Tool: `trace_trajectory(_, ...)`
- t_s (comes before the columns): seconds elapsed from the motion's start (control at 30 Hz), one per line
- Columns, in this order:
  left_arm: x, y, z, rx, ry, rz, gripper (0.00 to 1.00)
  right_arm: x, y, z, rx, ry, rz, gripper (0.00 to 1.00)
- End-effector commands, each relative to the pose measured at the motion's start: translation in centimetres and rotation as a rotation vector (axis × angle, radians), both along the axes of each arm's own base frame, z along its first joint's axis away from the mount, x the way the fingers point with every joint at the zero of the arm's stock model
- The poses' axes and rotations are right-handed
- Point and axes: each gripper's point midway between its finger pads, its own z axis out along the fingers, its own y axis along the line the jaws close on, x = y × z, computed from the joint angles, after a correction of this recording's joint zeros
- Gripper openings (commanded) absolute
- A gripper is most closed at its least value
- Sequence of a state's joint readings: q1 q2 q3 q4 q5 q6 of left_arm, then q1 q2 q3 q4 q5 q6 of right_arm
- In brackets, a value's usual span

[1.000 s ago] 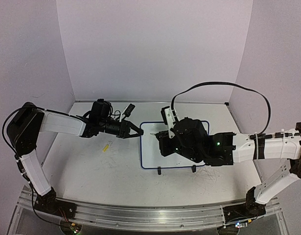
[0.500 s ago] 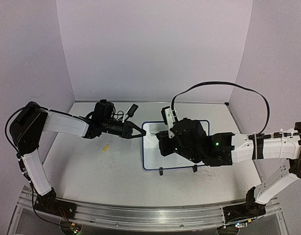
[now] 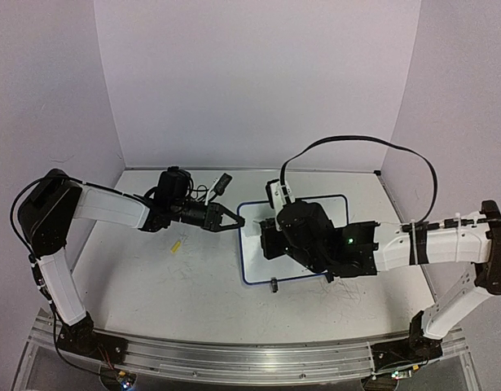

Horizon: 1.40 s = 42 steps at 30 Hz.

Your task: Write a sentence on the whiteboard

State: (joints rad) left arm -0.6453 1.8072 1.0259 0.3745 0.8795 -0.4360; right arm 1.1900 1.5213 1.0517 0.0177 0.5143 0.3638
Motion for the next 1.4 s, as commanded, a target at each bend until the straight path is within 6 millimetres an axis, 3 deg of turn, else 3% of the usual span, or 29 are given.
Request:
trace_trajectory(0.0, -0.4, -0.1, -0.2, -0.002, 0.012, -0.009, 0.04, 0.8, 1.0, 2.8, 0.070, -0.046, -0.035, 0.00)
trace_trajectory(0.53, -0.6, 0.0, 0.3, -0.008, 0.002, -0.011, 0.02, 1.5, 2.6, 2.5, 0.074, -0.060, -0.034, 0.00)
trace_trajectory(1.37, -0.9, -0.1, 0.6, -0.013, -0.001, -0.017, 0.00, 2.2, 2.9, 1.2, 0.056, -0.067, -0.068, 0.00)
